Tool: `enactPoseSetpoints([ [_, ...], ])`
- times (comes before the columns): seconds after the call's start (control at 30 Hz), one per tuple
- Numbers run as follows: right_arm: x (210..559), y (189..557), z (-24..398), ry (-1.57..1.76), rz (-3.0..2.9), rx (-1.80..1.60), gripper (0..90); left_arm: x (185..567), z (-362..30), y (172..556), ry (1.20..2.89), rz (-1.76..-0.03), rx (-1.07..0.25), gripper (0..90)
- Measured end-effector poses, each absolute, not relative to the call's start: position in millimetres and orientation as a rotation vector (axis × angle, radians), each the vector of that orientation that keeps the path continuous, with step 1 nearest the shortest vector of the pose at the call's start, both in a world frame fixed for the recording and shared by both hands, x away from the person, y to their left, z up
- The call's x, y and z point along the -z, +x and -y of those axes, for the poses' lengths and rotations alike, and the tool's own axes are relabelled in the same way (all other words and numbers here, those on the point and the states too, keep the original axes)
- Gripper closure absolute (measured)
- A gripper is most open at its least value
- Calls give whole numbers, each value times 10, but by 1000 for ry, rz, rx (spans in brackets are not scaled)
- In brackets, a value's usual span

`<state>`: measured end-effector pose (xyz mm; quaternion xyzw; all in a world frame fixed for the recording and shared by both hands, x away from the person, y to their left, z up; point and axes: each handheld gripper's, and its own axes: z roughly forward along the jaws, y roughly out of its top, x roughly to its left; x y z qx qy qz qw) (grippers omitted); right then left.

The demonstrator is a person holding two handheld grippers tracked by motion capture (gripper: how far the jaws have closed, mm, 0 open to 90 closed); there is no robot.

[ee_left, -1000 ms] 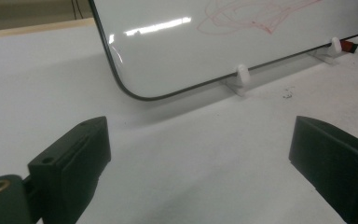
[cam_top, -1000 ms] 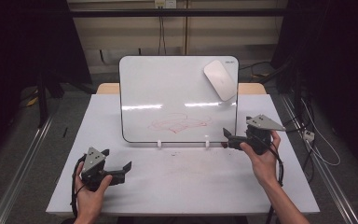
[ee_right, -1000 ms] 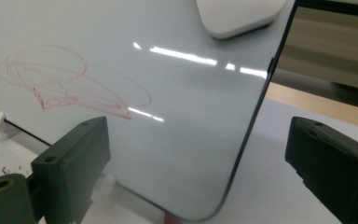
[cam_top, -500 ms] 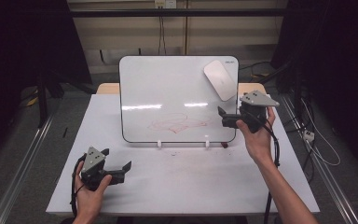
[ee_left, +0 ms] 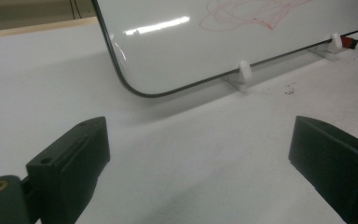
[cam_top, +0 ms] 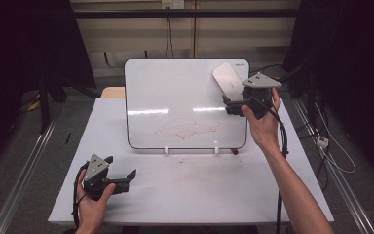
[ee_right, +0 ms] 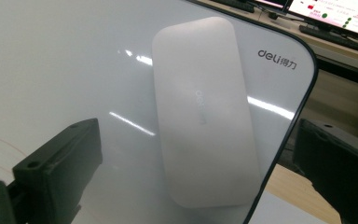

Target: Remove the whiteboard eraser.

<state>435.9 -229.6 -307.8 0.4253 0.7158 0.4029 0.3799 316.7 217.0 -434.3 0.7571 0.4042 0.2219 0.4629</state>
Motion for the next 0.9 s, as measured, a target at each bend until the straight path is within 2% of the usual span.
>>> enactPoseSetpoints([
  [0.2,3038,4514,2284,1115,-1849,-979,92,4340,-2174,3175,1848,-1001,-536,51],
  [0.5,3047,4622,2291,1064,-1881,-927,83,4339,-2140,3221,1857,-1000,-529,51],
  [0.9,3133,4760,2117,995,-1909,-798,201,4349,-2135,3219,1865,-988,-519,51],
])
